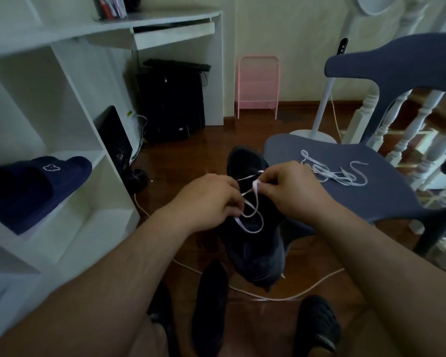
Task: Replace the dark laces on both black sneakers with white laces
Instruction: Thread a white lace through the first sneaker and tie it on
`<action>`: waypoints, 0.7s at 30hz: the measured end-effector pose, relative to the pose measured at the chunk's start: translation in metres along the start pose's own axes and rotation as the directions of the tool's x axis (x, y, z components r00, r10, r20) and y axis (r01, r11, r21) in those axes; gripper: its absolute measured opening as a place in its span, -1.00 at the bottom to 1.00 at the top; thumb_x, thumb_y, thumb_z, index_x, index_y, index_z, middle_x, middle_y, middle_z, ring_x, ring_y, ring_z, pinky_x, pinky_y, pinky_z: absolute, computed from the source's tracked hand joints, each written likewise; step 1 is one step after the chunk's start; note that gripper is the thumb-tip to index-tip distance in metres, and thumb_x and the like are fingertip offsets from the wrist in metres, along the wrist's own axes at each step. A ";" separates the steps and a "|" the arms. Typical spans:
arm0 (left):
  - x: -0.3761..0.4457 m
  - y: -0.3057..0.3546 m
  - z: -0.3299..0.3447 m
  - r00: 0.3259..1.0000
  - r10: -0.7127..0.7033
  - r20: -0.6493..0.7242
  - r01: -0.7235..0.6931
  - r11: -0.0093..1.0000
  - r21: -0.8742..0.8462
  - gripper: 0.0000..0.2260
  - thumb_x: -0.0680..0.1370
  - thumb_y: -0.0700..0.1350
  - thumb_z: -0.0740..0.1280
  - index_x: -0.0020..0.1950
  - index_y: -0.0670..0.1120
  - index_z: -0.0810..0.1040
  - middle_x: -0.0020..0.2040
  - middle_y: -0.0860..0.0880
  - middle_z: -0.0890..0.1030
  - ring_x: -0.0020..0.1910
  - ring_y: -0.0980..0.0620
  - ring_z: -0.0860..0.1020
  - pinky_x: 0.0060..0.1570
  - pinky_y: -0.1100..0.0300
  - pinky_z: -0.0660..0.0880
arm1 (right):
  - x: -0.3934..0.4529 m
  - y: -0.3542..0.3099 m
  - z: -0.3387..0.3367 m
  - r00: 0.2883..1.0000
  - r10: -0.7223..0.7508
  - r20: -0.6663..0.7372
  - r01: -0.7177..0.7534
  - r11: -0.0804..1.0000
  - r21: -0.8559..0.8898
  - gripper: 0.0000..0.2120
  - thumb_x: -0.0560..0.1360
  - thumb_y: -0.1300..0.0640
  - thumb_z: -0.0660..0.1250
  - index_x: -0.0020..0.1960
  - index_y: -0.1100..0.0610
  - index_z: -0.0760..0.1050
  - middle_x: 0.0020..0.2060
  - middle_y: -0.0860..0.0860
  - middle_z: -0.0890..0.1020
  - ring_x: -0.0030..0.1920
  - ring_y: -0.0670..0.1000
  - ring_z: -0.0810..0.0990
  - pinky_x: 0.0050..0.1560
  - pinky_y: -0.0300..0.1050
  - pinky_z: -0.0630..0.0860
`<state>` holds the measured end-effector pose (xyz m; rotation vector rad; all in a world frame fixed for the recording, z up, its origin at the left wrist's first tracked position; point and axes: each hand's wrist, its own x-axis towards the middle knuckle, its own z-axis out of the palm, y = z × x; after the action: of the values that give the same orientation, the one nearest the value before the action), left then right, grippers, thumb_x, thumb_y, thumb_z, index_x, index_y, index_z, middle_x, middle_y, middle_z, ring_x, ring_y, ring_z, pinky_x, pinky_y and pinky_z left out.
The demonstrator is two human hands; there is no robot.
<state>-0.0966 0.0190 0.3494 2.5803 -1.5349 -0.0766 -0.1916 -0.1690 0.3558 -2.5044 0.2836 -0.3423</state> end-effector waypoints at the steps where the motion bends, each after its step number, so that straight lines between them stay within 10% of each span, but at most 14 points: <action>1: 0.001 0.001 0.001 1.000 0.003 -0.008 -0.002 0.999 0.041 -0.89 0.62 0.06 0.43 0.11 0.17 0.72 0.16 0.15 0.61 0.22 0.05 0.53 0.17 0.05 0.49 | 0.000 0.000 0.000 1.000 0.003 0.002 -0.003 1.000 0.003 -0.85 0.57 -0.03 0.46 -0.08 0.02 0.72 -0.24 -0.06 0.69 -0.19 -0.06 0.64 -0.16 -0.05 0.59; 4: -0.003 -0.005 -0.004 0.993 -0.099 -0.069 0.084 0.977 -0.195 -0.91 0.64 0.00 0.42 0.08 0.14 0.72 -0.01 0.18 0.63 0.09 0.13 0.57 0.06 0.17 0.50 | -0.001 0.004 -0.006 1.000 0.008 0.010 -0.008 1.000 0.029 -0.95 0.55 -0.01 0.49 -0.07 -0.06 0.70 -0.23 -0.13 0.66 -0.18 -0.15 0.61 -0.24 -0.23 0.47; 9: -0.023 -0.030 -0.023 0.839 -0.521 -0.158 0.177 0.535 -0.826 -0.85 0.68 -0.12 0.38 0.02 0.12 0.68 -0.09 0.05 0.69 -0.12 0.09 0.62 -0.06 0.22 0.55 | -0.001 0.014 -0.018 0.992 0.024 0.124 -0.036 0.995 0.098 -0.50 0.54 0.10 0.49 0.38 -0.21 0.44 -0.04 -0.06 0.64 -0.01 -0.03 0.65 0.05 -0.01 0.64; 16: -0.047 -0.066 -0.021 0.822 -0.560 0.102 0.521 0.667 -0.533 -0.90 0.63 -0.07 0.45 -0.05 0.08 0.72 -0.10 0.01 0.71 -0.08 0.00 0.65 -0.08 0.07 0.53 | -0.004 0.009 -0.020 0.997 0.074 0.010 -0.075 0.997 0.013 -0.85 0.60 0.11 0.42 0.14 -0.02 0.70 -0.10 -0.12 0.66 -0.05 -0.07 0.61 -0.03 -0.20 0.45; 21: -0.053 -0.065 -0.034 0.793 -0.608 0.042 0.591 0.750 -0.298 -0.90 0.66 0.05 0.39 -0.04 0.14 0.65 0.04 0.03 0.66 0.01 0.04 0.59 0.06 0.03 0.53 | -0.001 0.009 -0.017 0.990 0.134 -0.035 -0.129 0.983 0.127 -0.89 0.63 0.08 0.37 0.01 -0.07 0.66 -0.16 -0.18 0.66 -0.11 -0.17 0.62 -0.20 -0.28 0.45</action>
<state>-0.0618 0.0987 0.3719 2.6707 -0.5484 -0.2733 -0.1990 -0.1846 0.3640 -2.3444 0.4300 -0.3494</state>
